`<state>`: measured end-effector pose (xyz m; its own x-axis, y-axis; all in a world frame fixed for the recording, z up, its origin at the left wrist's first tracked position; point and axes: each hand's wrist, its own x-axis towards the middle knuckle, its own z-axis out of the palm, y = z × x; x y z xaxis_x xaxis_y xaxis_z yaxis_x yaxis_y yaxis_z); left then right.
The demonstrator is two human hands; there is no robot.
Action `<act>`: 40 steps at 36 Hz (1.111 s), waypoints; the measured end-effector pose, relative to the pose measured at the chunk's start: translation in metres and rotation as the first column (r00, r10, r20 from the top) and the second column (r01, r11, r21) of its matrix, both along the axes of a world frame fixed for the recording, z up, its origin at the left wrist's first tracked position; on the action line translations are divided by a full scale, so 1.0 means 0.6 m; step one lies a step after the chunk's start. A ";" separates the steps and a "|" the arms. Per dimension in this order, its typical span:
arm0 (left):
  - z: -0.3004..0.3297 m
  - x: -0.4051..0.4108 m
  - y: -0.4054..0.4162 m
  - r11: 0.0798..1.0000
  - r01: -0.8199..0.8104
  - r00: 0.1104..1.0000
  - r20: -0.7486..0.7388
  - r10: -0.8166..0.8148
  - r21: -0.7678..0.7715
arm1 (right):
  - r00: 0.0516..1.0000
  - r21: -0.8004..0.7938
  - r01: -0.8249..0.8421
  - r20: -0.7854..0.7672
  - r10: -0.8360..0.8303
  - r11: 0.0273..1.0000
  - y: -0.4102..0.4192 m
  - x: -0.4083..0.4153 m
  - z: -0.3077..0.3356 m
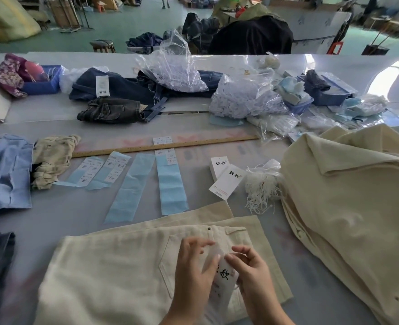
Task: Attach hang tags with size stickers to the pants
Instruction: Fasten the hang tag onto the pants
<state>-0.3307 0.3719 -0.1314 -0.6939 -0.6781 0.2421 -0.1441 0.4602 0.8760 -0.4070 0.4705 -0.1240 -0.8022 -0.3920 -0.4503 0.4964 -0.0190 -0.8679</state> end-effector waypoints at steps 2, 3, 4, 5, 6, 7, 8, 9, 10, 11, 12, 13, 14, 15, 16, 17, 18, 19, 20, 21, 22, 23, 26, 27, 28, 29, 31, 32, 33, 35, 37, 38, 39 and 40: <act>-0.004 0.000 -0.006 0.979 0.057 0.998 0.013 -0.056 -0.197 | 0.999 0.000 0.011 0.031 -0.011 1.000 0.001 0.000 0.003; -0.006 -0.001 -0.008 0.963 0.072 0.997 0.021 -0.069 -0.258 | 0.999 -0.007 0.014 0.045 -0.014 1.000 0.003 -0.001 0.004; -0.006 0.000 -0.010 0.952 0.075 0.997 0.025 -0.071 -0.296 | 0.998 -0.015 0.016 0.059 -0.015 1.000 0.004 -0.001 0.005; -0.007 -0.001 -0.011 0.944 0.074 0.997 0.021 -0.071 -0.321 | 0.997 -0.030 0.020 0.077 -0.018 0.999 0.004 -0.001 0.006; -0.006 -0.002 -0.013 0.939 0.074 0.997 0.017 -0.073 -0.336 | 0.995 -0.049 0.026 0.101 -0.021 0.998 0.005 0.000 0.007; -0.007 -0.003 -0.014 0.933 0.075 0.997 0.012 -0.075 -0.352 | 0.992 -0.068 0.033 0.127 -0.024 0.997 0.005 0.001 0.008; -0.007 -0.004 -0.015 0.927 0.074 0.997 0.012 -0.075 -0.368 | 0.988 -0.089 0.040 0.150 -0.026 0.995 0.005 0.002 0.010; -0.007 -0.005 -0.016 0.921 0.072 0.997 0.011 -0.074 -0.384 | 0.985 -0.111 0.045 0.168 -0.026 0.993 0.006 0.003 0.012; -0.007 -0.005 -0.017 0.915 0.070 0.997 0.011 -0.072 -0.397 | 0.983 -0.128 0.051 0.182 -0.027 0.990 0.006 0.003 0.014; -0.008 -0.006 -0.018 0.908 0.069 0.997 0.008 -0.072 -0.413 | 0.981 -0.139 0.055 0.193 -0.027 0.989 0.007 0.003 0.015; -0.008 -0.007 -0.018 0.900 0.072 0.997 0.008 -0.076 -0.429 | 0.979 -0.143 0.057 0.202 -0.027 0.988 0.008 0.002 0.016; -0.008 -0.008 -0.017 0.892 0.080 0.996 0.009 -0.085 -0.445 | 0.977 -0.144 0.059 0.211 -0.028 0.988 0.009 0.001 0.016; -0.009 -0.008 -0.017 0.885 0.093 0.995 0.014 -0.097 -0.456 | 0.975 -0.141 0.060 0.219 -0.028 0.988 0.010 0.000 0.016; -0.010 -0.010 -0.016 0.881 0.105 0.994 0.018 -0.109 -0.461 | 0.974 -0.136 0.062 0.225 -0.030 0.989 0.011 -0.002 0.015; -0.010 -0.011 -0.015 0.881 0.119 0.992 0.026 -0.120 -0.458 | 0.972 -0.132 0.064 0.231 -0.032 0.989 0.012 -0.004 0.015; -0.010 -0.013 -0.013 0.881 0.133 0.991 0.038 -0.130 -0.453 | 0.970 -0.131 0.067 0.240 -0.034 0.989 0.013 -0.006 0.015; -0.010 -0.016 -0.011 0.882 0.151 0.988 0.058 -0.140 -0.445 | 0.966 -0.130 0.072 0.254 -0.037 0.989 0.014 -0.009 0.016; -0.010 -0.019 -0.010 0.883 0.171 0.985 0.083 -0.150 -0.437 | 0.962 -0.131 0.077 0.271 -0.039 0.988 0.015 -0.012 0.016; -0.009 -0.023 -0.008 0.886 0.195 0.980 0.114 -0.162 -0.421 | 0.957 -0.131 0.079 0.286 -0.039 0.988 0.017 -0.015 0.015; -0.008 -0.026 -0.007 0.889 0.220 0.974 0.146 -0.175 -0.402 | 0.955 -0.125 0.079 0.294 -0.039 0.989 0.020 -0.018 0.014; -0.008 -0.030 -0.006 0.893 0.242 0.967 0.175 -0.187 -0.379 | 0.957 -0.111 0.075 0.288 -0.040 0.991 0.022 -0.021 0.011; -0.007 -0.034 -0.005 0.897 0.257 0.960 0.197 -0.197 -0.358 | 0.965 -0.085 0.065 0.260 -0.041 0.994 0.025 -0.025 0.009; -0.010 -0.045 -0.003 0.916 0.271 0.952 0.222 -0.210 -0.296 | 0.998 0.034 0.010 0.066 -0.012 0.999 0.029 -0.033 0.004; -0.012 -0.047 -0.003 0.925 0.270 0.952 0.219 -0.214 -0.269 | 1.000 0.058 -0.005 0.017 0.004 0.998 0.030 -0.034 0.005; -0.015 -0.049 -0.003 0.932 0.268 0.952 0.214 -0.218 -0.243 | 1.000 0.067 -0.014 -0.004 0.014 0.998 0.031 -0.035 0.005; -0.018 -0.051 -0.004 0.940 0.270 0.951 0.212 -0.226 -0.210 | 1.000 0.069 -0.020 -0.005 0.020 0.997 0.032 -0.037 0.005; -0.022 -0.054 -0.007 0.946 0.289 0.944 0.208 -0.256 -0.145 | 1.000 0.081 -0.030 0.010 0.029 0.996 0.035 -0.040 0.003; -0.023 -0.055 -0.009 0.946 0.302 0.940 0.205 -0.274 -0.117 | 0.999 0.090 -0.036 0.017 0.034 0.995 0.035 -0.042 0.002; -0.023 -0.057 -0.011 0.945 0.314 0.934 0.203 -0.292 -0.086 | 0.999 0.098 -0.045 0.024 0.043 0.994 0.037 -0.044 0.001; -0.026 -0.059 -0.015 0.939 0.341 0.921 0.213 -0.326 -0.040 | 0.997 0.103 -0.064 0.043 0.060 0.993 0.039 -0.047 -0.002; -0.029 -0.060 -0.018 0.929 0.367 0.904 0.249 -0.347 -0.038 | 0.995 0.089 -0.066 0.075 0.060 0.994 0.041 -0.050 -0.006; -0.030 -0.061 -0.018 0.926 0.375 0.898 0.264 -0.353 -0.038 | 0.995 0.083 -0.061 0.090 0.053 0.995 0.042 -0.051 -0.009; -0.030 -0.062 -0.017 0.925 0.378 0.895 0.272 -0.354 -0.039 | 0.994 0.079 -0.053 0.105 0.044 0.995 0.042 -0.052 -0.011; -0.031 -0.064 -0.016 0.926 0.375 0.895 0.276 -0.350 -0.043 | 0.992 0.078 -0.046 0.119 0.037 0.996 0.042 -0.052 -0.012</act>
<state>-0.3688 0.3623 -0.1499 -0.9339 -0.3505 0.0704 -0.1665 0.6009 0.7818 -0.4383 0.4955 -0.1314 -0.7259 -0.3827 -0.5715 0.5936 0.0712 -0.8016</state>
